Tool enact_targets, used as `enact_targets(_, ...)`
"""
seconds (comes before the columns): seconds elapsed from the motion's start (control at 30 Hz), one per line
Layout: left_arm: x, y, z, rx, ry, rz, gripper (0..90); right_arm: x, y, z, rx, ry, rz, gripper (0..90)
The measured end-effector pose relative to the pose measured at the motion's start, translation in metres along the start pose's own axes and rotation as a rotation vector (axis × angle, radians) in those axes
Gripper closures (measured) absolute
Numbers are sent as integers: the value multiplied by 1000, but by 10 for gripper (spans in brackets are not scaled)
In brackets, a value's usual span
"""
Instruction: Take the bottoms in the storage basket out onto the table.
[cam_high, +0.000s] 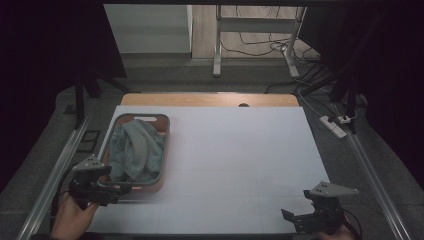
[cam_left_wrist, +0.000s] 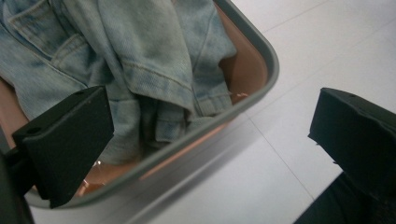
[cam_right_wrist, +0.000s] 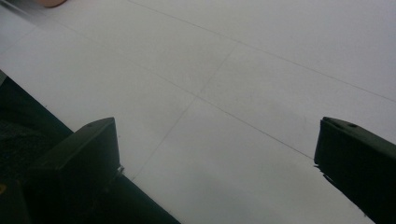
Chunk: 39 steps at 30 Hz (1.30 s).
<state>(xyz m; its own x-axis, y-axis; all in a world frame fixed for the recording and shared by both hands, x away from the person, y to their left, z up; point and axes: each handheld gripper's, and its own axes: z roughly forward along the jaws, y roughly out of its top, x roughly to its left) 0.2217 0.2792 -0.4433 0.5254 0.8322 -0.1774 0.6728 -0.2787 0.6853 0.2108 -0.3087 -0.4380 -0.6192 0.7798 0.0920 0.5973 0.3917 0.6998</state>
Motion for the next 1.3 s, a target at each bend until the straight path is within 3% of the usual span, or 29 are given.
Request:
enact_targets(0.17,4,6,6,22,16,13,0,0,0,0,2,3,-2,0)
enact_targets(0.73,28,25,27,95,39,-8,0,1,0,1,11,7,-15,2)
enact_targets(1.3,46,56,55,127,53,-16,2,2,0,1,16,11,-22,2)
